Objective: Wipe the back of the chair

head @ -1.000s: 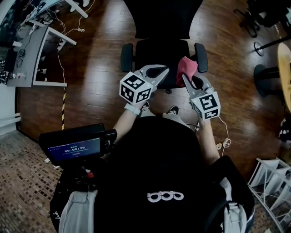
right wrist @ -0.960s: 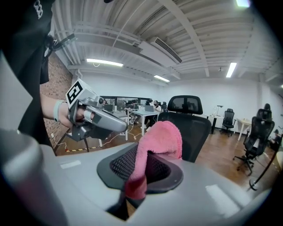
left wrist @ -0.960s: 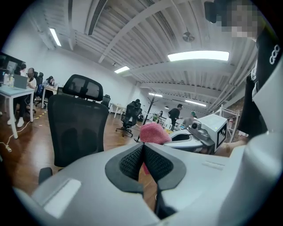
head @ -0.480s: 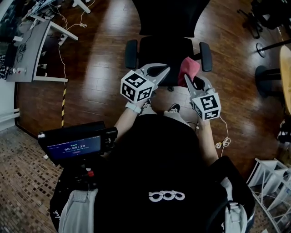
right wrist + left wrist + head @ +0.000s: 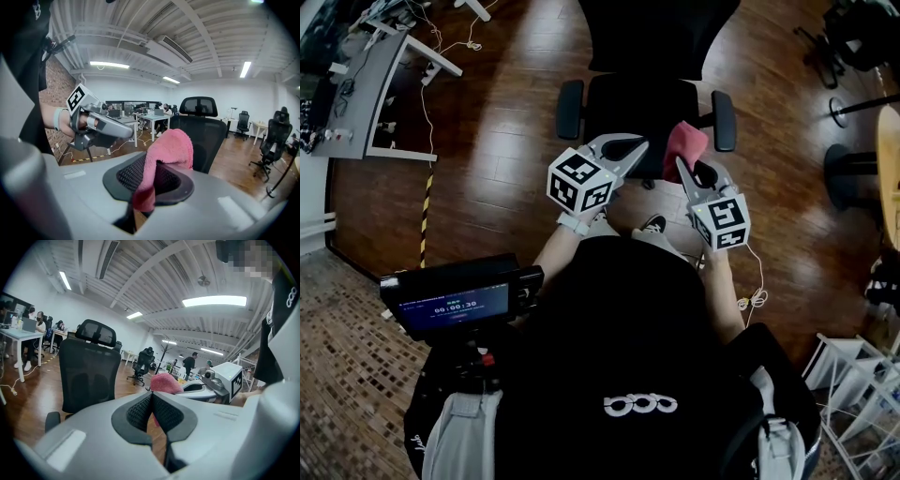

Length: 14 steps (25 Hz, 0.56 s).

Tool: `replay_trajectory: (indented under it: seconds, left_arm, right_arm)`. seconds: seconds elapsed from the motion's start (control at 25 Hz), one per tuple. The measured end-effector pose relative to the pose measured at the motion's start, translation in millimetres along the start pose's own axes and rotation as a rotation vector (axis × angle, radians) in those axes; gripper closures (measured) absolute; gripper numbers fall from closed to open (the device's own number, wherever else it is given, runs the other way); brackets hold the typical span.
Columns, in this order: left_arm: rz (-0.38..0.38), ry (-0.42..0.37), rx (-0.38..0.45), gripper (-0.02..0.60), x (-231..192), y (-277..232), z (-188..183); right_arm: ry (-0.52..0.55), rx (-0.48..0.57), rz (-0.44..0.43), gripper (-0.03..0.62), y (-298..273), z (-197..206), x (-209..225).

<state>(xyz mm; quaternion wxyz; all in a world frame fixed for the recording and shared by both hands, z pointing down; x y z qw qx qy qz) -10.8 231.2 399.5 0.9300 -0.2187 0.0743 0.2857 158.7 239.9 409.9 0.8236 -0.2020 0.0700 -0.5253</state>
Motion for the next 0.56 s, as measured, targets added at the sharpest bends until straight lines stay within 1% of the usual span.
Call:
replay_trajectory:
  seconds: [0.56]
  left_arm:
    - [-0.026, 0.021, 0.014, 0.588, -6.5, 3.0, -3.6]
  right_arm:
    - [-0.017, -0.004, -0.023, 0.554, -5.8, 1.5, -0.2]
Point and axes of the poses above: the fingertips, and each gripper's own axes: y backward along the fingers, x to its right, z out of its underside, the point moved 7 cm from there along y, backward along the fingers, and after that the axes turned 15 degrees about -z, right-handed, at the moved point
